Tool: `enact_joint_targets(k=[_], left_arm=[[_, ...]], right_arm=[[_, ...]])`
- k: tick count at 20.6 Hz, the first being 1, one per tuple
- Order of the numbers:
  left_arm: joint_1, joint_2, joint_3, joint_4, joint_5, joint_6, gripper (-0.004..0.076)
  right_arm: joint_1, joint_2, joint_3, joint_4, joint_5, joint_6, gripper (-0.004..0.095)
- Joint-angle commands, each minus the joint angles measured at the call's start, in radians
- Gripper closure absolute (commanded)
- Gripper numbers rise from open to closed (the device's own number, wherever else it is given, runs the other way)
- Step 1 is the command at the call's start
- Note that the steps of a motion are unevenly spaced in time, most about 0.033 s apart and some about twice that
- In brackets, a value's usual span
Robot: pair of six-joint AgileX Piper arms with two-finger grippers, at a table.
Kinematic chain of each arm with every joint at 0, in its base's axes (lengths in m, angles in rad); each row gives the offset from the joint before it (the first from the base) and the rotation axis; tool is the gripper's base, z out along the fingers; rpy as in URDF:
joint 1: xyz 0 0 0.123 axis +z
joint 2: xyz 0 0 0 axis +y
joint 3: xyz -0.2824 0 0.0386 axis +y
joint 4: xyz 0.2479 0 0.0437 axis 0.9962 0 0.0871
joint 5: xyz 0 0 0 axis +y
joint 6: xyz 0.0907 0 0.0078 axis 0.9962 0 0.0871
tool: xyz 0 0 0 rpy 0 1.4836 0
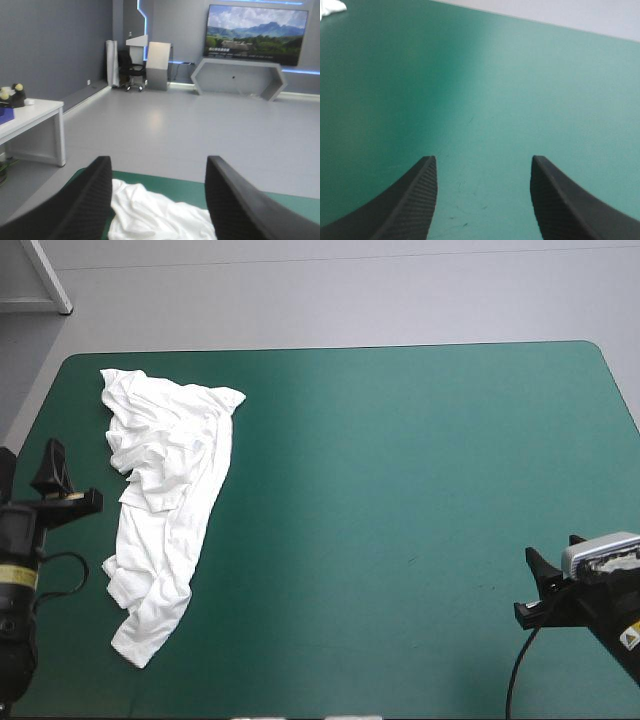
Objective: Fold the cloth
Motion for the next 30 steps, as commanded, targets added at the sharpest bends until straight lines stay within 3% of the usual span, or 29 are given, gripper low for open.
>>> enact_joint_targets(k=[1,3,4,5,11,17,23,27,29,30], left_arm=[[-0.042,0.159,-0.231,-0.379,0.296,0.558,0.0353],[-0.05,0.315,-0.428,-0.637,0.65,0.961,0.0356],[-0.052,0.376,-0.505,-0.711,0.741,1.028,0.0356],[-0.055,0.44,-0.558,-0.771,0.758,1.062,0.0356],[-0.015,0.714,-0.632,-0.81,0.719,1.099,0.0356],[0.096,1.072,-0.734,-1.138,0.72,1.249,0.0348],[0.1,1.231,-0.776,-1.17,0.603,1.254,0.0349],[0.095,1.351,-0.789,-1.186,0.605,1.3,0.0349],[0.076,1.405,-0.789,-1.224,0.636,1.354,0.0388],[0.049,1.434,-0.789,-1.243,0.653,1.399,0.0487]], right_arm=[[0.004,0.134,-0.204,-0.029,0.112,0.05,0.0371],[0.004,0.178,-0.275,-0.029,0.124,0.05,0.0371],[0.004,0.191,-0.296,-0.029,0.122,0.05,0.0371],[0.004,0.202,-0.318,-0.037,0.124,0.05,0.0371],[0.004,0.212,-0.371,-0.037,0.186,0.062,0.0371],[0.004,0.203,-0.373,-0.041,0.209,0.07,0.0371],[0.004,0.203,-0.373,-0.041,0.207,0.07,0.0372],[0.004,0.203,-0.373,-0.041,0.188,0.07,0.0372],[0.004,0.203,-0.373,-0.041,0.182,0.07,0.0374],[0.004,0.203,-0.373,-0.041,0.178,0.07,0.0373]])
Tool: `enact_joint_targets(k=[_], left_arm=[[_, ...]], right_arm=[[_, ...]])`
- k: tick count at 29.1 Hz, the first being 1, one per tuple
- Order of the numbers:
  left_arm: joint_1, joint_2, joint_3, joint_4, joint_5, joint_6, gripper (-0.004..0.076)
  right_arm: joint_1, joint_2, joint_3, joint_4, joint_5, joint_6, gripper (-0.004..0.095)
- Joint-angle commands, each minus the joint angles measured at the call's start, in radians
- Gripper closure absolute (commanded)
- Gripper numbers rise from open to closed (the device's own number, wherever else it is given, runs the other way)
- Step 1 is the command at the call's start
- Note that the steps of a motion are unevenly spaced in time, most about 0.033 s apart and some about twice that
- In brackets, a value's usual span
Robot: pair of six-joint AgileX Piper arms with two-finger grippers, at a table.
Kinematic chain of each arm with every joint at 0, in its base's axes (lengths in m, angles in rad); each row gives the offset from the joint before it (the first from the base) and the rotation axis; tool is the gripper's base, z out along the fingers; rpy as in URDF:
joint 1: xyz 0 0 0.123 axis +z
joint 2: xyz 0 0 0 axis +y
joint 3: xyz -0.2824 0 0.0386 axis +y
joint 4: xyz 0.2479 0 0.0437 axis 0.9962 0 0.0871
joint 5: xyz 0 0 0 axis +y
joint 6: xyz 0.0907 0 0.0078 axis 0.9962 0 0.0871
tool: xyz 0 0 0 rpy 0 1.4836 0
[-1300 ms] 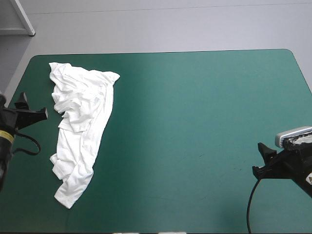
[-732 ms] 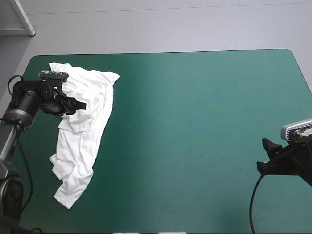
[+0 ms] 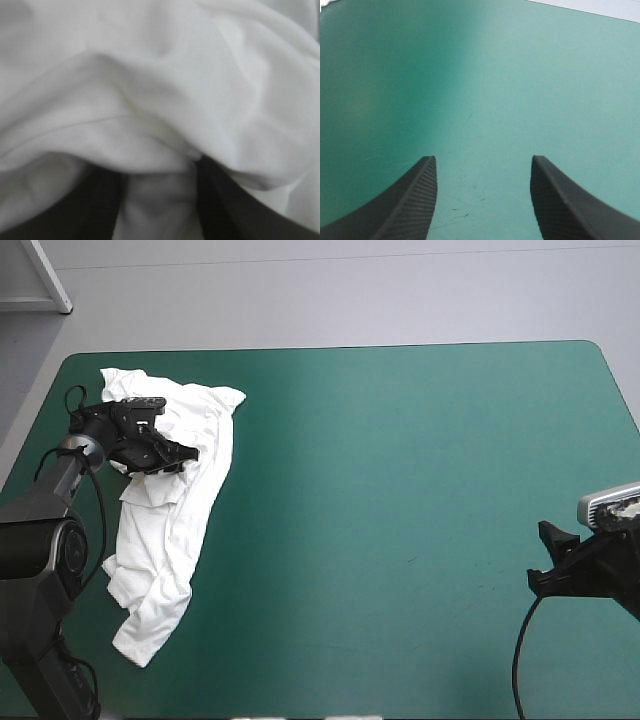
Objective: Fold the cloth
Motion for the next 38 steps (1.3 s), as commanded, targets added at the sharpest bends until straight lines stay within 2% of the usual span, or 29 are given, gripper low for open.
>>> enact_joint_targets(k=[1,3,4,10,24,32,34,35,38], left_arm=[[-0.058,0.057,0.002,-0.055,-0.003,0.076,0.0545],[-0.098,0.074,0.002,-0.06,-0.003,0.137,0.0691],[-0.122,0.082,0.002,-0.06,-0.008,0.167,0.0729],[-0.335,0.087,-0.012,-0.054,-0.068,0.183,0.0732],[-0.889,0.087,-0.067,-0.05,0.116,0.264,0.0732],[-1.031,0.087,-0.067,-0.063,0.14,0.264,0.0731],[-1.032,0.087,-0.068,-0.072,0.169,0.262,0.0719],[-1.032,0.087,-0.068,-0.07,0.192,0.262,0.0688],[-1.03,0.08,-0.068,-0.058,0.241,0.256,0.0487]], right_arm=[[0.004,0.003,-0.031,0.002,-0.075,0.0,0.0373],[0.004,0.003,-0.031,0.002,-0.077,0.0,0.0373],[0.004,0.003,-0.031,0.002,-0.077,0.0,0.0373],[0.004,0.003,-0.031,0.002,-0.084,0.0,0.0373],[0.004,0.005,-0.031,-0.005,-0.099,0.0,0.0373],[0.004,0.005,-0.031,-0.024,-0.068,0.0,0.0375],[0.004,0.005,-0.031,-0.028,-0.064,0.0,0.0375],[0.004,0.005,-0.031,-0.03,-0.063,0.003,0.0375],[0.004,0.005,-0.031,-0.028,-0.043,0.007,0.0375]])
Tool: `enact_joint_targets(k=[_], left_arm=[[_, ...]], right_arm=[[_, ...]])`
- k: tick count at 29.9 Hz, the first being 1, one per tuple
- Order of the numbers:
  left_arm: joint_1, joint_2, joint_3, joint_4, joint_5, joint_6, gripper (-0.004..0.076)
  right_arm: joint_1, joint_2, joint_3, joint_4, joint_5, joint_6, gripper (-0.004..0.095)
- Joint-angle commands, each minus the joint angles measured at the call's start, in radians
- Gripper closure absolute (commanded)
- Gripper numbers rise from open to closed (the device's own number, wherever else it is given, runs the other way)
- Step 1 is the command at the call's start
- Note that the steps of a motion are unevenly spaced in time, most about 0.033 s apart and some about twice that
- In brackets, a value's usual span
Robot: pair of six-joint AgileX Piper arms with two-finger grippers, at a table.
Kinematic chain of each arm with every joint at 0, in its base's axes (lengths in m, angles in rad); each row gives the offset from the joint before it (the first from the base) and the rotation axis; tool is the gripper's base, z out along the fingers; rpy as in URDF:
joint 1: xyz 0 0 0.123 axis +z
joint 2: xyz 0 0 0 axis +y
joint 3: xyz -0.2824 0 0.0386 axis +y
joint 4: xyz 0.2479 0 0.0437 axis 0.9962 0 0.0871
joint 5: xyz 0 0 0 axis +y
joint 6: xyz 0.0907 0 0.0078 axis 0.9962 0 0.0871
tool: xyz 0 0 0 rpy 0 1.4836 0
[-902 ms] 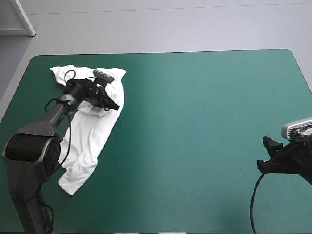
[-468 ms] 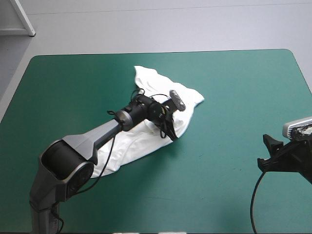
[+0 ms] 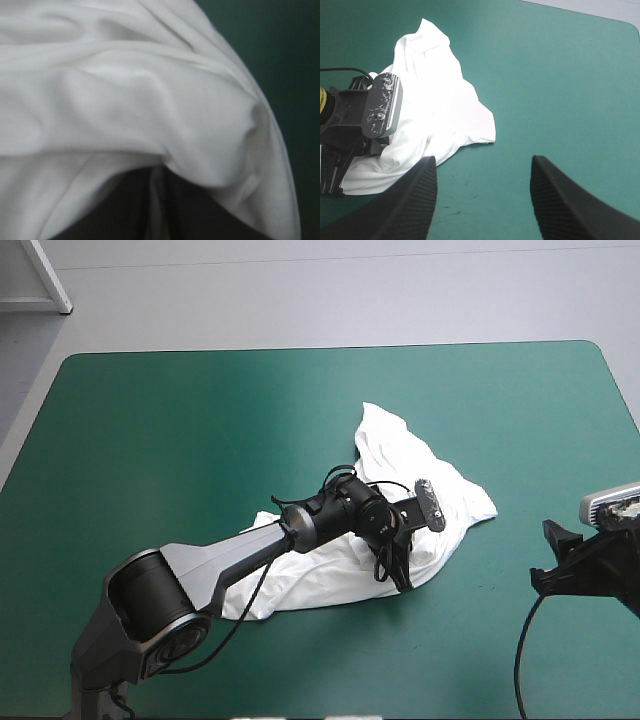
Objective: Fold the cloth
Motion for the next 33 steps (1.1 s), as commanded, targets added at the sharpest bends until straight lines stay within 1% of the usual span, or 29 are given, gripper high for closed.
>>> enact_joint_targets(k=[1,2,4,6,10,12,16,17,23,26,30,33], left_arm=[[-0.03,0.002,0.027,-0.074,0.253,-0.036,0.0401],[-0.03,-0.009,0.022,-0.062,0.253,-0.061,0.0324],[-0.03,-0.034,-0.008,-0.032,0.253,-0.111,0.0239],[-0.03,-0.062,-0.063,0.012,0.253,-0.173,0.0234],[-0.03,-0.135,-0.209,0.133,0.282,-0.252,0.0264],[-0.03,-0.171,-0.286,0.193,0.327,-0.297,0.0269],[-0.03,-0.236,-0.436,0.285,0.48,-0.372,0.0269],[-0.03,-0.256,-0.458,0.299,0.504,-0.386,0.0269],[-0.03,-0.421,-0.442,0.313,0.501,-0.506,0.0269],[-0.028,-0.516,-0.389,0.322,0.501,-0.559,0.0276],[0.012,-0.65,-0.231,0.352,0.501,-0.649,0.0323],[0.071,-0.755,-0.071,0.358,0.501,-0.718,0.0334]], right_arm=[[0.004,0.005,-0.031,-0.001,-0.037,0.004,0.0375],[0.004,0.005,-0.031,-0.005,-0.028,0.004,0.0375],[0.004,0.005,-0.031,-0.005,-0.014,0.004,0.0375],[0.004,0.005,-0.031,-0.009,-0.002,0.004,0.0375],[0.004,0.005,-0.031,-0.011,0.013,0.004,0.0375],[0.004,0.005,-0.031,-0.005,0.015,0.004,0.0375],[0.006,0.005,-0.029,0.011,0.003,-0.001,0.0379],[0.006,0.005,-0.029,0.015,0.008,-0.001,0.0383],[0.006,0.009,-0.029,0.03,0.039,-0.001,0.0382],[0.006,0.011,-0.029,0.028,0.061,0.01,0.0383],[0.006,0.019,-0.029,0.028,0.114,0.038,0.0382],[0.006,0.019,-0.029,0.03,0.123,0.053,0.0383]])
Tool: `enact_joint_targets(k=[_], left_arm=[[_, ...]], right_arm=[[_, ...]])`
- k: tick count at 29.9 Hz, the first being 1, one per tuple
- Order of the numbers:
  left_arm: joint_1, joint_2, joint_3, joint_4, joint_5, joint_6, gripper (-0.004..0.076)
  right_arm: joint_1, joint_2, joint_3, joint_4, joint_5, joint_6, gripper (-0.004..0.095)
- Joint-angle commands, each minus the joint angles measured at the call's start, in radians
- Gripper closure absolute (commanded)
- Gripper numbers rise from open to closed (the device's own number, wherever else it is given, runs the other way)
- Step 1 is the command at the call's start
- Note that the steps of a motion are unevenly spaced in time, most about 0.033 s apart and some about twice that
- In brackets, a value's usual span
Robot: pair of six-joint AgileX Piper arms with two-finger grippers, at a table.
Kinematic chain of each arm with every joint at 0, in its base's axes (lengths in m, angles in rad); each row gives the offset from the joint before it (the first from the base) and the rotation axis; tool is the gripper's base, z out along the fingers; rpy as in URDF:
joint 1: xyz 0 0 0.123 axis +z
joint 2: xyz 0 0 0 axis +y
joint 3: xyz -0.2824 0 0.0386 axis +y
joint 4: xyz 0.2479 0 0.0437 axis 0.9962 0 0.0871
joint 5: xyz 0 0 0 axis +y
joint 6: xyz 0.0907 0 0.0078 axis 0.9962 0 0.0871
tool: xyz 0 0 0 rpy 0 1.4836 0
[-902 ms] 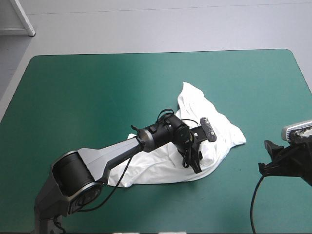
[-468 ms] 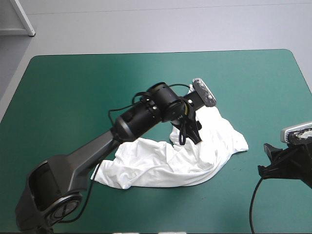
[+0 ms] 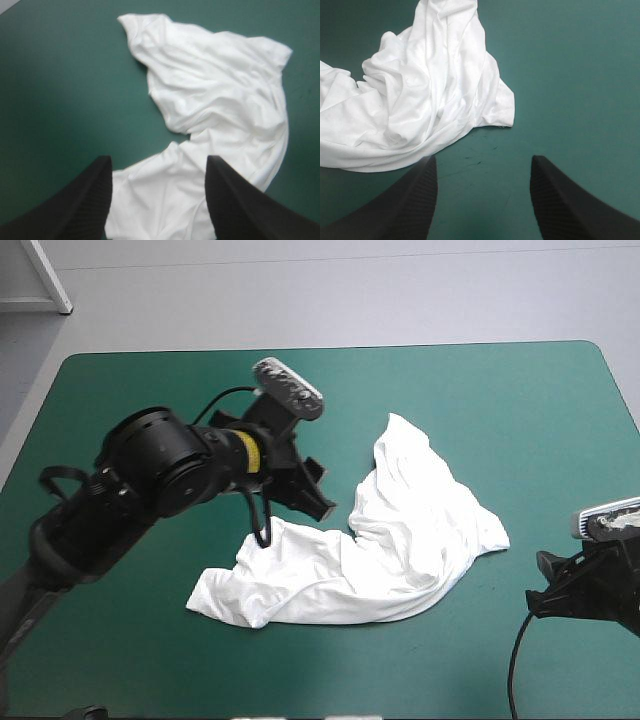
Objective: Fold the cloth
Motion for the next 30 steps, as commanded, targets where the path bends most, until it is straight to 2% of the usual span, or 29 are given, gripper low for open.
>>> enact_joint_targets(k=[1,6,11,21,30], left_arm=[[0.06,-0.148,0.15,0.02,0.033,-0.1,0.0334],[0.118,-0.279,0.433,0.013,0.033,-0.194,0.0334],[0.173,-0.331,0.658,0.026,0.033,-0.244,0.0334],[0.316,-0.336,0.909,0.009,0.011,-0.282,0.0333],[0.425,-0.316,1.022,-0.073,-0.314,-0.25,0.0334]], right_arm=[[0.005,0.011,-0.029,0.011,-0.038,0.012,0.0383],[0.005,0.019,-0.029,0.019,-0.038,0.015,0.0383],[0.005,0.019,-0.029,0.019,-0.038,0.015,0.0382],[0.043,0.036,-0.029,0.022,-0.031,0.015,0.0383],[0.064,0.069,-0.029,-0.017,-0.028,0.027,0.0383]])
